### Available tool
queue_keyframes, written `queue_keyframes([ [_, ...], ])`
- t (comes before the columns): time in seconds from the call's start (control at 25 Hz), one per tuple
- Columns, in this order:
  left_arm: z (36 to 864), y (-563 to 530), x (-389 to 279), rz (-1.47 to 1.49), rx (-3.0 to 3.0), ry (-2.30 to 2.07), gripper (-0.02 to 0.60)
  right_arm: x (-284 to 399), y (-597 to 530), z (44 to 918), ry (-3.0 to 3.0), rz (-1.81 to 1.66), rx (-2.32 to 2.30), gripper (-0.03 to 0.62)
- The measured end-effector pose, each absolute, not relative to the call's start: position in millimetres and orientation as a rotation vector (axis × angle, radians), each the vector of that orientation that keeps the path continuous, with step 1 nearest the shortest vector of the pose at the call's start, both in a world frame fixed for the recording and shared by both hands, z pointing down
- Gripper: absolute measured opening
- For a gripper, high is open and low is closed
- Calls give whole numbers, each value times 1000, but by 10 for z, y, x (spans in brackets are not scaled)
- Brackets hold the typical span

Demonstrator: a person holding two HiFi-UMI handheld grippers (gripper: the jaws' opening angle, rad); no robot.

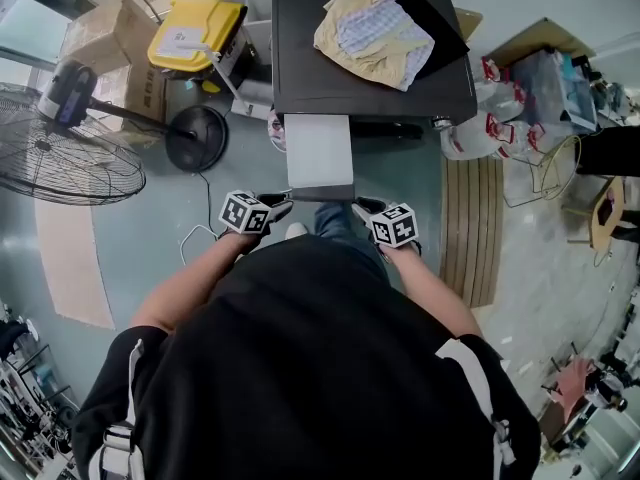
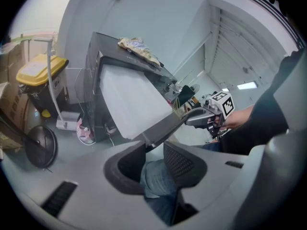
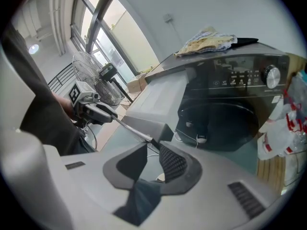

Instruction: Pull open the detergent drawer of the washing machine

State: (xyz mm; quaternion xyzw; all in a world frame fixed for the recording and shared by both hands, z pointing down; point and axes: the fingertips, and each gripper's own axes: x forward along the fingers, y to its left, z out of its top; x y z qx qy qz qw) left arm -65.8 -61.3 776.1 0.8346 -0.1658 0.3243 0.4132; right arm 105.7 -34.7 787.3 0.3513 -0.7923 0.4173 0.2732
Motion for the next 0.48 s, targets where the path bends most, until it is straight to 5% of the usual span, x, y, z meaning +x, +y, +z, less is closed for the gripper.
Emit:
queue_keyframes([
  [0.48,7824,-549,-677,810,2087,-404,126,1042,-278,7962,-2100,1131,1008,85],
])
